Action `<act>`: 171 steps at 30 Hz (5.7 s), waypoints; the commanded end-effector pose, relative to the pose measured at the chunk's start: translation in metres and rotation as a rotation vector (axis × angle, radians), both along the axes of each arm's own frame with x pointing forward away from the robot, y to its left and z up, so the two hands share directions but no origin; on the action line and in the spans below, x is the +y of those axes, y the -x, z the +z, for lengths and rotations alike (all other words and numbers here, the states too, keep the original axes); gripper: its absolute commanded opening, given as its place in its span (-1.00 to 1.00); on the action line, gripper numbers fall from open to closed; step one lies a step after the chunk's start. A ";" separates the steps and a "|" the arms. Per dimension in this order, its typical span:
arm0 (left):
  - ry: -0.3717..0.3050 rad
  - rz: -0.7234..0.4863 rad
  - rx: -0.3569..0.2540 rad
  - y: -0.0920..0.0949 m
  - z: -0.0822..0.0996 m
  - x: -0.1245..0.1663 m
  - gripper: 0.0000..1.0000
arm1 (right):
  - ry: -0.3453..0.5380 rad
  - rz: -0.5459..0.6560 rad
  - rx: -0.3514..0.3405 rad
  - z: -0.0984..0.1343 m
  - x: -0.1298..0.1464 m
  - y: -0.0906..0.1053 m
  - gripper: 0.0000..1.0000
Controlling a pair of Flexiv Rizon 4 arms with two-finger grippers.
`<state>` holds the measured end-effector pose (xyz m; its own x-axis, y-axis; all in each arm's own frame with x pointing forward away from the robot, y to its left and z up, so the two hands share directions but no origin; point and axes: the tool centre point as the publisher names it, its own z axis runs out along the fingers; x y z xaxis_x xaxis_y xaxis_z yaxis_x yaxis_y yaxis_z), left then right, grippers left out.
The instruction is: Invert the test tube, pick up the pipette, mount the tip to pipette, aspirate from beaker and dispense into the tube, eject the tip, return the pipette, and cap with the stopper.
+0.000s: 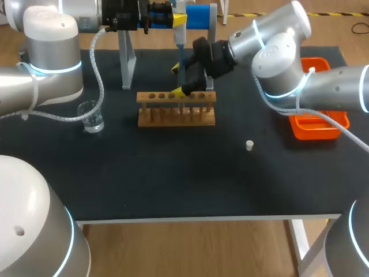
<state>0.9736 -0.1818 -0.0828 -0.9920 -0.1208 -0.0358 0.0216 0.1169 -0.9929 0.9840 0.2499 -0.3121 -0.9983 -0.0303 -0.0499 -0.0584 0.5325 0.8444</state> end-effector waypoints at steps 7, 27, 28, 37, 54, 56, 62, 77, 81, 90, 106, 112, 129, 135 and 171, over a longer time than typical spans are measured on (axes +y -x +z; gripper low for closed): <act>-0.001 0.001 0.000 0.000 0.001 0.000 -1.00 | 0.015 0.003 -0.004 -0.004 0.000 0.006 1.00; -0.013 0.002 -0.026 0.001 0.014 -0.002 -1.00 | 0.018 0.001 -0.004 -0.004 0.000 0.006 1.00; -0.018 0.002 -0.028 0.002 0.015 -0.002 -1.00 | 0.018 0.001 -0.004 -0.004 0.000 0.006 1.00; -0.045 0.005 -0.040 0.006 0.023 -0.002 -1.00 | 0.018 0.001 -0.004 -0.004 0.000 0.006 1.00; -0.062 -0.002 -0.060 0.010 0.039 -0.007 -1.00 | 0.018 0.001 -0.004 -0.004 0.000 0.006 1.00; -0.064 -0.002 -0.062 0.011 0.040 -0.007 -1.00 | 0.018 0.001 -0.004 -0.004 0.000 0.006 1.00; -0.066 -0.004 -0.069 0.013 0.046 -0.008 -1.00 | 0.018 0.001 -0.004 -0.004 0.000 0.006 1.00; -0.078 -0.005 -0.091 0.020 0.063 -0.012 -1.00 | 0.018 0.001 -0.004 -0.004 0.000 0.006 1.00; -0.080 -0.003 -0.101 0.022 0.068 -0.012 -1.00 | 0.018 0.001 -0.004 -0.004 0.000 0.006 1.00; -0.087 0.010 -0.127 0.029 0.079 -0.010 -1.00 | 0.018 0.001 -0.004 -0.004 0.000 0.006 1.00; -0.129 0.108 -0.139 0.065 0.092 0.041 -1.00 | 0.018 0.001 -0.004 -0.004 0.000 0.006 1.00; -0.137 0.139 -0.105 0.094 0.077 0.068 -1.00 | 0.018 0.001 -0.004 -0.004 0.000 0.006 1.00; -0.070 0.043 -0.032 0.163 0.028 0.055 -1.00 | 0.018 0.001 -0.004 -0.004 0.000 0.006 1.00; -0.036 -0.009 -0.028 0.177 0.019 0.039 -1.00 | 0.018 0.001 -0.004 -0.004 0.000 0.006 1.00; -0.046 -0.071 -0.006 0.188 -0.003 0.021 -1.00 | 0.018 0.001 -0.004 -0.004 0.000 0.006 1.00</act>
